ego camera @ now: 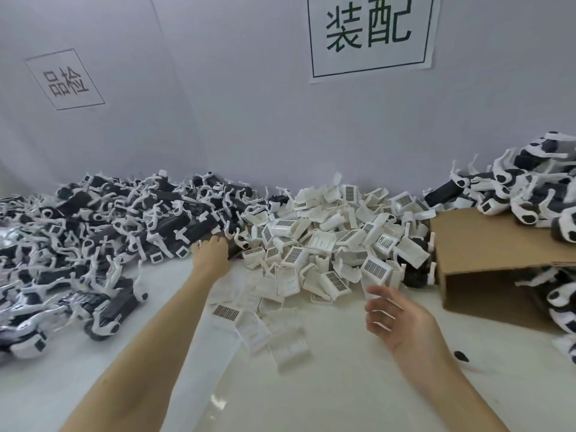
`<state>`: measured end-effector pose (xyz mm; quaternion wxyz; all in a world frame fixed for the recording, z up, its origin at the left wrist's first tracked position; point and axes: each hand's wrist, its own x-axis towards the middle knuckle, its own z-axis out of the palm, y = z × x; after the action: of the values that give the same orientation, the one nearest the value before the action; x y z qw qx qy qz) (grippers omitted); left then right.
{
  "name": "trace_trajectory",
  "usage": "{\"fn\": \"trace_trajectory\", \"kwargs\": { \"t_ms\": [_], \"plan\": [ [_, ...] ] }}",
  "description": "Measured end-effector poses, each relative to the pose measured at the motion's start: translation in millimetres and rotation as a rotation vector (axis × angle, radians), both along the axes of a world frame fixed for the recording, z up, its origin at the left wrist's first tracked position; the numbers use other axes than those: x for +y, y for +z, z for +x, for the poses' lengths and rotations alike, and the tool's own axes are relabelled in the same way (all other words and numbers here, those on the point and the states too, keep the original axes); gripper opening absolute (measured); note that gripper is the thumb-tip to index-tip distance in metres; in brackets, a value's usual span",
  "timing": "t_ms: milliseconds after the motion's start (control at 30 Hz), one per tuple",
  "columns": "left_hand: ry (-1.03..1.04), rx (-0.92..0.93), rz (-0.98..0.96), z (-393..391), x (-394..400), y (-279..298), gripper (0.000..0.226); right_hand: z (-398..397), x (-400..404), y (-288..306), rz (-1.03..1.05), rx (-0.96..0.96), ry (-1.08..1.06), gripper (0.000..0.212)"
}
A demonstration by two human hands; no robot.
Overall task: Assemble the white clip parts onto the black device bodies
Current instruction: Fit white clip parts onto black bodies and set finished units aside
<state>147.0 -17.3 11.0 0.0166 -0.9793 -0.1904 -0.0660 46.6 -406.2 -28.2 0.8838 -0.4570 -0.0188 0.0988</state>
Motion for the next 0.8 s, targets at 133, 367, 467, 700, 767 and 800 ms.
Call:
{"fn": "trace_trajectory", "kwargs": {
  "t_ms": [133, 367, 467, 700, 767, 800],
  "plan": [
    [-0.063, -0.210, -0.150, -1, 2, 5, 0.016, -1, -1, -1, -0.008, -0.004, 0.011, 0.034],
    [-0.350, -0.487, -0.423, -45, -67, 32, 0.033, 2, -3, -1, -0.052, 0.012, 0.003, 0.031],
    [-0.562, -0.481, -0.604, -79, -125, 33, 0.040, -2, -3, 8, -0.116, -0.037, -0.020, 0.035],
    [-0.983, -0.370, -0.663, -116, -223, -5, 0.038, -17, -17, 26, -0.162, -0.194, -0.120, 0.070],
    [-0.972, -0.448, -0.652, -117, -226, -17, 0.042, -19, -20, 25, -0.219, -0.184, -0.178, 0.073],
    [-0.960, -0.517, -0.674, -118, -226, -21, 0.048, -18, -20, 25, -0.219, -0.157, -0.196, 0.072]
  ]
}}
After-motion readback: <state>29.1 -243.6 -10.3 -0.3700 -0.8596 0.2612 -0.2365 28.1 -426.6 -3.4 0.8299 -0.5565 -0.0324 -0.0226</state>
